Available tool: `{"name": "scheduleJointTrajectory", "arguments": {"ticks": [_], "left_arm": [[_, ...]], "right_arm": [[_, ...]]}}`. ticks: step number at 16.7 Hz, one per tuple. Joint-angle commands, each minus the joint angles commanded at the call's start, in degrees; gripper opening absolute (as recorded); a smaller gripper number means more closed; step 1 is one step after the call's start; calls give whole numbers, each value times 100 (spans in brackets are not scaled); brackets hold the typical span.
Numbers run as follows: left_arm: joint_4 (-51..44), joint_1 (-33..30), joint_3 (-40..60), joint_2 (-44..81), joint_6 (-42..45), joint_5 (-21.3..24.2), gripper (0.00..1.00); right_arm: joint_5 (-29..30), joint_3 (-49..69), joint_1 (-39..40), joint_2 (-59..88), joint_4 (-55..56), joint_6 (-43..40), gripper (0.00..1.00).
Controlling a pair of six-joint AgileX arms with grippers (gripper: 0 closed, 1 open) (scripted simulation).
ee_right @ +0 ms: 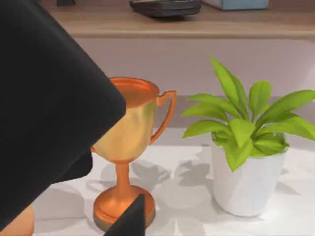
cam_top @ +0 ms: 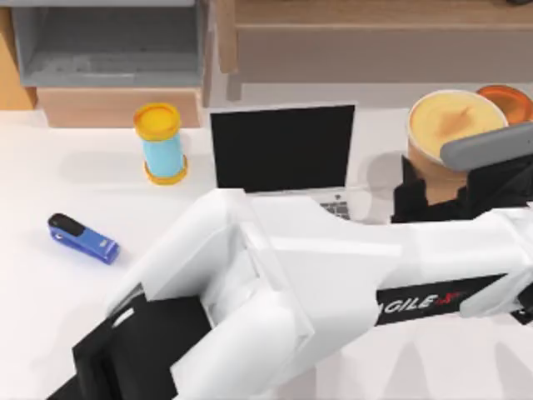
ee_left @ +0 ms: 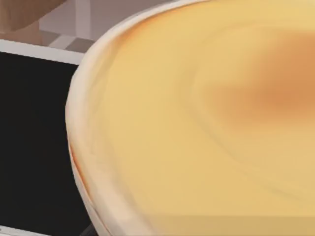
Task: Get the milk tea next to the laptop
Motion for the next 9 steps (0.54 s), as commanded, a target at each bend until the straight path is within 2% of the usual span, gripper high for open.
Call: {"name": "scheduleJointTrajectory", "arguments": {"ticks": [3, 9], "left_arm": [[0, 0, 0, 0, 0, 0, 98], [0, 0, 0, 0, 0, 0, 100]], "right_arm": [[0, 0, 0, 0, 0, 0, 100], [0, 0, 0, 0, 0, 0, 100]]}}
